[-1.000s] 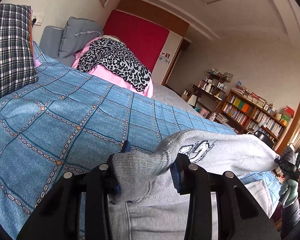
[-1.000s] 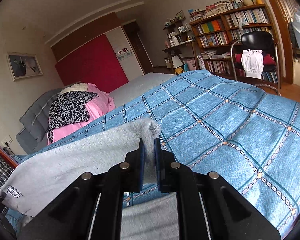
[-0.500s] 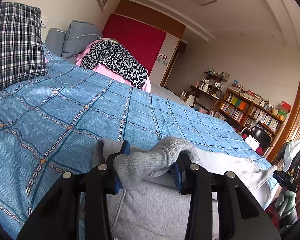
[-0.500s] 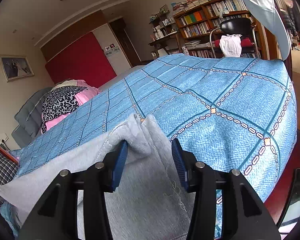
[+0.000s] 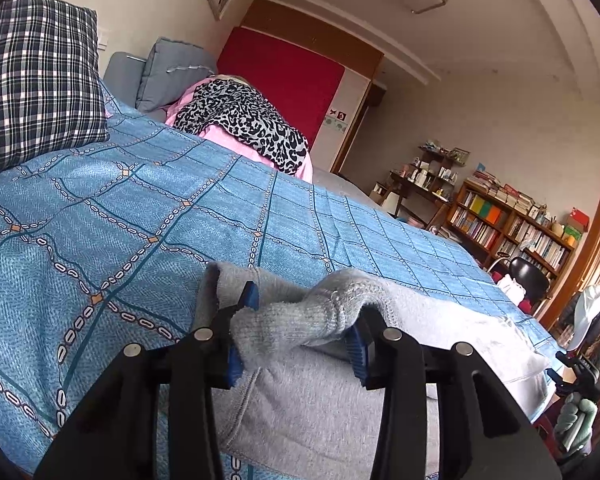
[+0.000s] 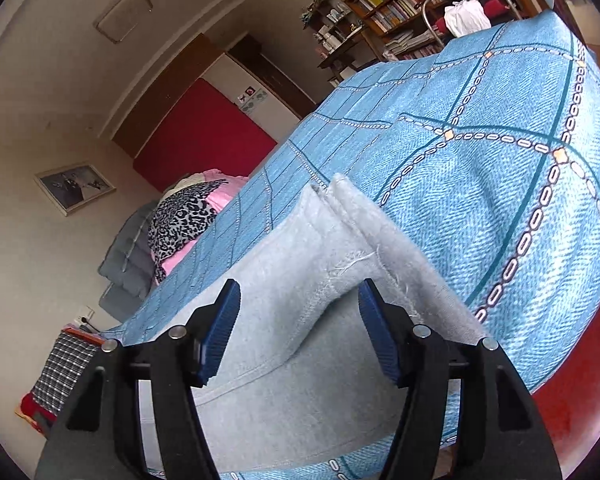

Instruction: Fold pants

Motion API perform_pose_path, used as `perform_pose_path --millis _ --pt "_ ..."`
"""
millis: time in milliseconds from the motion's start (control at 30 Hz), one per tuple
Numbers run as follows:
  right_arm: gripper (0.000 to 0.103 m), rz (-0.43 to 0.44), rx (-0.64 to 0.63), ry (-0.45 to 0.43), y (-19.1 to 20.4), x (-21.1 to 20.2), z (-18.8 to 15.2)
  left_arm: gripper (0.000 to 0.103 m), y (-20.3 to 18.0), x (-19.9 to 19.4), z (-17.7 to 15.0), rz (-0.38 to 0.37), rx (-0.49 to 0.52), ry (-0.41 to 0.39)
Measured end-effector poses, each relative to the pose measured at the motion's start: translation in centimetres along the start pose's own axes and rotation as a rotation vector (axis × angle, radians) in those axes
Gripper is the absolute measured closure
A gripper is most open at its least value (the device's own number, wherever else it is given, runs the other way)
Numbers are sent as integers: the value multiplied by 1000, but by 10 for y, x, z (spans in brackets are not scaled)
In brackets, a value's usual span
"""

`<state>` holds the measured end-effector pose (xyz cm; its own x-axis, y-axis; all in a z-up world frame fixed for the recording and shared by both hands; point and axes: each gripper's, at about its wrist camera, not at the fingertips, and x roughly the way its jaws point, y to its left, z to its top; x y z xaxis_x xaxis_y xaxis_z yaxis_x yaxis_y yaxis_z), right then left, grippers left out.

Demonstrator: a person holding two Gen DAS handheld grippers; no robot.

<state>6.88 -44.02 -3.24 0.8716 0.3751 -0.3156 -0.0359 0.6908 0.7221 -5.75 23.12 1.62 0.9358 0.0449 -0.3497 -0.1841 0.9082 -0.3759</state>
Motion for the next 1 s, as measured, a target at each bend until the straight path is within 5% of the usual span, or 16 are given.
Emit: perform_pose_path --millis 367,433,533,800,1000 --pt "40 -43 18 34 0 36 -1 60 7 4 -2 -2 -14 5" --pt "66 -75 -20 32 5 45 6 60 4 5 0 1 -7 3" --pt "89 -154 -99 3 17 52 20 61 2 7 4 5 7 -2" --pt "92 -131 -183 -152 40 -7 44 61 9 -6 0 -29 35 -5" --pt "92 -213 -71 -93 -10 -35 17 54 9 -13 -28 -55 96 34"
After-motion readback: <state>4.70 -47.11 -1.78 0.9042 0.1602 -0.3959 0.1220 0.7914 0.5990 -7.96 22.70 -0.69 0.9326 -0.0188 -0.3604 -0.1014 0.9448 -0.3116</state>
